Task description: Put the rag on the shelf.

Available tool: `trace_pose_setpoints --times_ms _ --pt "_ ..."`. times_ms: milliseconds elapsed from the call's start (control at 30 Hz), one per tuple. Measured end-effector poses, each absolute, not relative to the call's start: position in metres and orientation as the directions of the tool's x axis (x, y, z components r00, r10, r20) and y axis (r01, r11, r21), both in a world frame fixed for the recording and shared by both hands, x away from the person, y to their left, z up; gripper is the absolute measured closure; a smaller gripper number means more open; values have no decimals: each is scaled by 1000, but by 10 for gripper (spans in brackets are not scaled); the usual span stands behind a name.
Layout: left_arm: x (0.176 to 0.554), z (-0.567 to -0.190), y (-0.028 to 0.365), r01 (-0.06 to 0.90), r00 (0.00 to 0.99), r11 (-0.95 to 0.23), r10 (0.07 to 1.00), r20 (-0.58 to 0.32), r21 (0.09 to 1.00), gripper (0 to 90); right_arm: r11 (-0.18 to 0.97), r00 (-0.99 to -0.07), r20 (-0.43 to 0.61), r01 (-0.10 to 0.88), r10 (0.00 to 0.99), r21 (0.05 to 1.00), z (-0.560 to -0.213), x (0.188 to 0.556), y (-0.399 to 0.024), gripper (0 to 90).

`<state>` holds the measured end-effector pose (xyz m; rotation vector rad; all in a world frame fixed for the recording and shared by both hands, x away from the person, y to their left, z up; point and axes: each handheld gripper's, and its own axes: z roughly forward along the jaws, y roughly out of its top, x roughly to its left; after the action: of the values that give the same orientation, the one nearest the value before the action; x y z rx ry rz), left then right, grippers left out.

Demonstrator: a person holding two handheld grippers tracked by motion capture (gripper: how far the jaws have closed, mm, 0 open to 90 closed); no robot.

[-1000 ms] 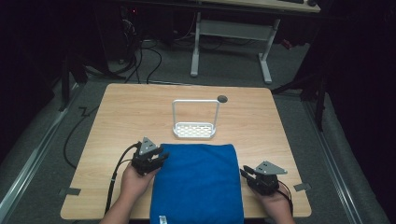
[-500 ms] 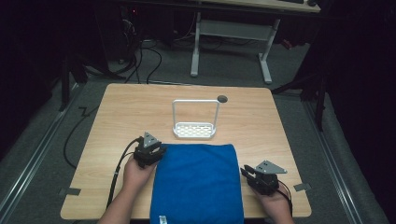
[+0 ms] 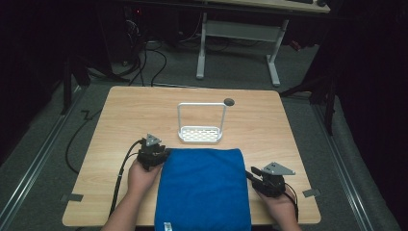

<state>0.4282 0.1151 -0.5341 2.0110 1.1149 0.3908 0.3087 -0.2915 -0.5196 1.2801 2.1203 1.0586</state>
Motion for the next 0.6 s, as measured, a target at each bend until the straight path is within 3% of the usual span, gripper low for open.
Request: trace_pose_setpoints --times_ms 400,600 --pt "429 -534 114 575 574 -310 812 -104 757 834 236 -385 12 588 923 774 -522 373 -275 608" --pt "429 -535 116 580 582 -308 804 -119 754 869 208 -360 46 633 932 746 -529 397 -265 599"
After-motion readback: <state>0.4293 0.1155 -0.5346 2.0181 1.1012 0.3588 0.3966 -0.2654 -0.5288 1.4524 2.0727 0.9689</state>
